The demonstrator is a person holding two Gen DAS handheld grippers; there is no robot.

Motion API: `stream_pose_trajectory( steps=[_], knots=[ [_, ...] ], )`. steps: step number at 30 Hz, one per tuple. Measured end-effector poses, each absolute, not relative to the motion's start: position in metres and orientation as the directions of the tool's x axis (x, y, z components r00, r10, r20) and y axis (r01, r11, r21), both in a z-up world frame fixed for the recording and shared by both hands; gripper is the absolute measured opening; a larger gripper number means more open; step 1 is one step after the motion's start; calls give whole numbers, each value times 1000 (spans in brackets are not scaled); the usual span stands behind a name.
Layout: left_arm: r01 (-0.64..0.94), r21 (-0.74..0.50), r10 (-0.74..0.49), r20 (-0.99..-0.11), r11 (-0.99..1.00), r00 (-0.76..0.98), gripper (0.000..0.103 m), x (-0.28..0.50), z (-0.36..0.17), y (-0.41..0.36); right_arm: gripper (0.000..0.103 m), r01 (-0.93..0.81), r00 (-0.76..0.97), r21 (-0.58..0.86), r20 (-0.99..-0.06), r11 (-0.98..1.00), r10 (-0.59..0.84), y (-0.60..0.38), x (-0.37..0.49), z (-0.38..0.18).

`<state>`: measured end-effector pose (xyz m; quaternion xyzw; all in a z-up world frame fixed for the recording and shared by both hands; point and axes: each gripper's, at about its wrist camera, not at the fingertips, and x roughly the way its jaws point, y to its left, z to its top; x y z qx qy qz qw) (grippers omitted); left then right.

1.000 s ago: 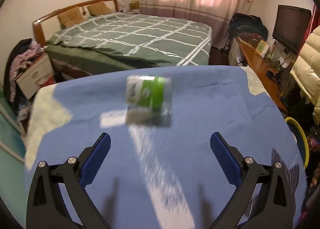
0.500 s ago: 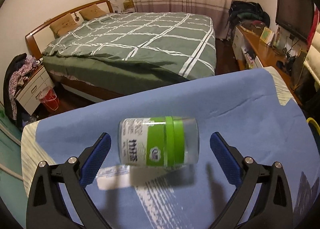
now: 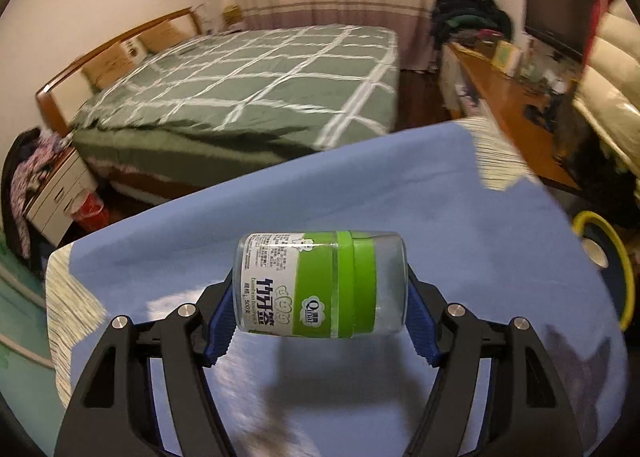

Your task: Collect trash

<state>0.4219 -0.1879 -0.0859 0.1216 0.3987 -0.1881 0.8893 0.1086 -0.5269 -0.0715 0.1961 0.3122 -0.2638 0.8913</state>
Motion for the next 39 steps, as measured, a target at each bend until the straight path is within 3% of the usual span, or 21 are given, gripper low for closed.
stream_pose_trajectory(
  steps=[13,25,27,29,34,39],
  knots=[
    [686,-60,-469,-773,725,427,70,291,-72,-384,64,557,665,100,-648,825,-371,-549,36,-61],
    [789,-38,-440,-846,613,301,70,224,-122,-544,67,628,652,165,-646,761,-397,-583,-40,-72],
    [788,-31,-425,-854,616,299,72,225,-129,-550,68,631,657,174,-639,756,-401,-586,-46,-71],
    [782,-20,-417,-855,623,310,89,223,-133,-557,69,628,665,188,-634,755,-395,-587,-48,-70],
    [755,-40,-440,-833,654,337,89,224,-115,-536,70,617,676,205,-632,760,-378,-584,-49,-70],
    [703,-45,-508,-723,710,467,97,202,-60,-457,72,555,697,218,-649,803,-306,-566,-41,-70]
  ],
)
